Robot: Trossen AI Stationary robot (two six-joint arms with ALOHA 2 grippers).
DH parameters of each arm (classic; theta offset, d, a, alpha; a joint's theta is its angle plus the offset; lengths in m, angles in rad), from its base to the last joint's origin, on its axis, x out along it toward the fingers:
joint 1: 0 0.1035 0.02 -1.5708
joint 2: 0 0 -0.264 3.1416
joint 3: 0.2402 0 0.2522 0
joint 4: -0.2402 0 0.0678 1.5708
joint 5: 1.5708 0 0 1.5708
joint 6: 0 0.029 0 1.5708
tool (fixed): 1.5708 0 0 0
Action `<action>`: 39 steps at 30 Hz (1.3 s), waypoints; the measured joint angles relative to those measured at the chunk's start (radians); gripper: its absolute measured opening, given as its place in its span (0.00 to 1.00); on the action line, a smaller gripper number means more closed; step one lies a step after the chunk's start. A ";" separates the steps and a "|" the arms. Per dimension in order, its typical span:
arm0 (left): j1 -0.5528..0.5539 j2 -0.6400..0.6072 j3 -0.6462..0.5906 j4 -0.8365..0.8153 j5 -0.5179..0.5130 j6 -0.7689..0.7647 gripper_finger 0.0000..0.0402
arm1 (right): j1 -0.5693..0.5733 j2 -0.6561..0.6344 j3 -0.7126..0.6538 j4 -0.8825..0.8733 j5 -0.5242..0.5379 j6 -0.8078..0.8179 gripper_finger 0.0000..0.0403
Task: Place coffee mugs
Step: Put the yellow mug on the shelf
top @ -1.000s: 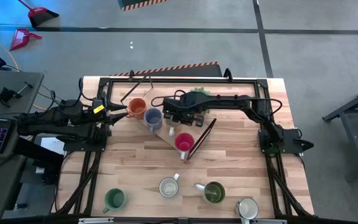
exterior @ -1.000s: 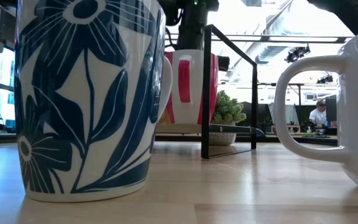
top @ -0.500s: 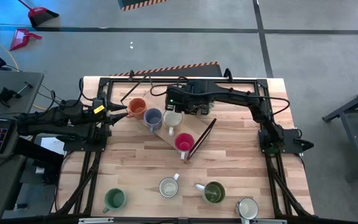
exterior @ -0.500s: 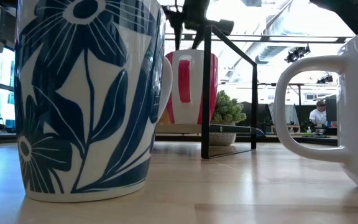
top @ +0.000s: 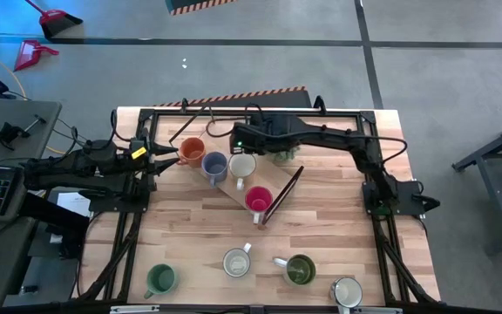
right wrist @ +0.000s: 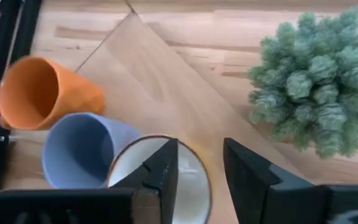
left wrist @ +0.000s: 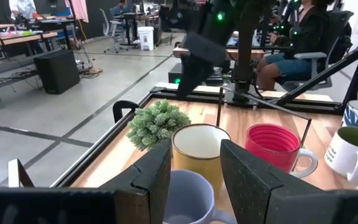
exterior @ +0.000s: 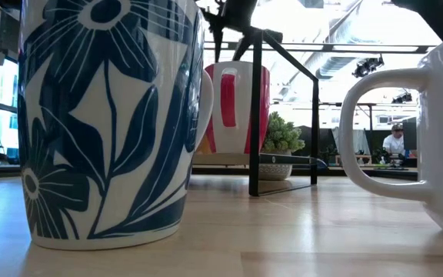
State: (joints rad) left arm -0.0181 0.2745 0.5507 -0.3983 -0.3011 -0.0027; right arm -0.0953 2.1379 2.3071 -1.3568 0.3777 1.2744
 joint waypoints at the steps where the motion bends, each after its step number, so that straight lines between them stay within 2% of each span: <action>1: 0.000 0.000 0.000 0.001 0.000 0.004 0.32 | 0.000 0.011 0.000 0.001 0.006 -0.002 0.25; 10: 0.000 0.000 0.000 0.001 -0.002 0.006 0.32 | -0.003 0.083 0.000 0.063 0.017 -0.053 0.17; 23: 0.000 0.000 0.000 0.000 -0.001 0.005 0.32 | -0.011 0.110 0.000 0.055 0.045 -0.071 0.15; 39: 0.000 0.000 0.000 0.000 -0.001 0.006 0.32 | -0.010 0.110 0.000 0.042 -0.045 -0.115 0.15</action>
State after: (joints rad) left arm -0.0181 0.2745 0.5507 -0.3985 -0.3019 0.0036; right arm -0.1056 2.2475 2.3074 -1.3144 0.3326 1.1592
